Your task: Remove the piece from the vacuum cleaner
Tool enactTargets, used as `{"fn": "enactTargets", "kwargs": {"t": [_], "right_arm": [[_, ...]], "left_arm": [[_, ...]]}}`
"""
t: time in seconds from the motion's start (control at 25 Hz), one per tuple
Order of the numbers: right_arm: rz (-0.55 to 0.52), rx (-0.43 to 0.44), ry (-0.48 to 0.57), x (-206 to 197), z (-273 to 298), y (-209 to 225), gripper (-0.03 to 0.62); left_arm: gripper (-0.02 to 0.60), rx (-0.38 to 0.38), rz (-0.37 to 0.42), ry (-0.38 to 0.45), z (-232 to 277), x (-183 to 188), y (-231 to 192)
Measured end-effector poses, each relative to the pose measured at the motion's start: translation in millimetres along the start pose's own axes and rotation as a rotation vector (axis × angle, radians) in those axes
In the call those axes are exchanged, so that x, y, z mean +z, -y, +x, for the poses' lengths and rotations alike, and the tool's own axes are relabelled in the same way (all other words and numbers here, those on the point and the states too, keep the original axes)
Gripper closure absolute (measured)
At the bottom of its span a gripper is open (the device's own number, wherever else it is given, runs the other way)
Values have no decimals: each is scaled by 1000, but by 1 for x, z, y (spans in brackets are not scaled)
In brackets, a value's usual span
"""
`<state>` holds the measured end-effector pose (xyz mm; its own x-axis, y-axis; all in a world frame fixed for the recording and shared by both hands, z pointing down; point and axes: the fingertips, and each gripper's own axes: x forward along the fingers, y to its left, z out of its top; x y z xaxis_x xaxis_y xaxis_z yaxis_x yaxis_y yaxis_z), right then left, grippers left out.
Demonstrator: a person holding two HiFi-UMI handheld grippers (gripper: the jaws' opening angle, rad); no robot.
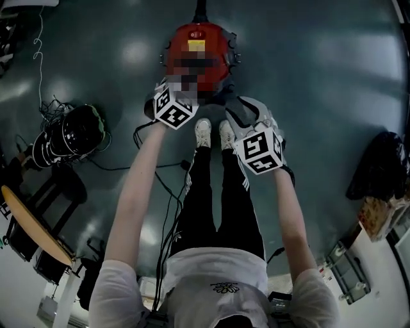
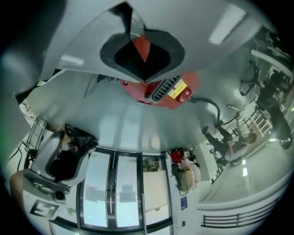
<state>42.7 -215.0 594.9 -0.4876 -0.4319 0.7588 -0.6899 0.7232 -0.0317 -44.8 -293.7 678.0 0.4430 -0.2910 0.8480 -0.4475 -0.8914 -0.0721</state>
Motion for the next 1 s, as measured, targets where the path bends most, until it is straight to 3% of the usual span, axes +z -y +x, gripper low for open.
{"fn": "enactTargets", "kwargs": {"t": [0.08,0.2,0.32,0.52,0.76,1.0], "right_arm": [[-81,49,-90,-32,28,-12,338],[-155,95,-182,-70,63,-22,316],[-175,135,-256,-100,88,-33,300],[-237,206,-379,-142,119,-48,284],[-336,267,-532,-178,148,-58,274],[-391,202,-603,-189,155,-53,437]], "left_arm": [[574,-35,48,-46,25,-9,13],[574,-68,67,-95,49,-20,25],[575,-80,21,-69,55,-26,28],[578,-51,60,-60,57,-26,26],[578,-81,41,-52,58,-25,26],[578,-64,13,1,55,-23,25]]}}
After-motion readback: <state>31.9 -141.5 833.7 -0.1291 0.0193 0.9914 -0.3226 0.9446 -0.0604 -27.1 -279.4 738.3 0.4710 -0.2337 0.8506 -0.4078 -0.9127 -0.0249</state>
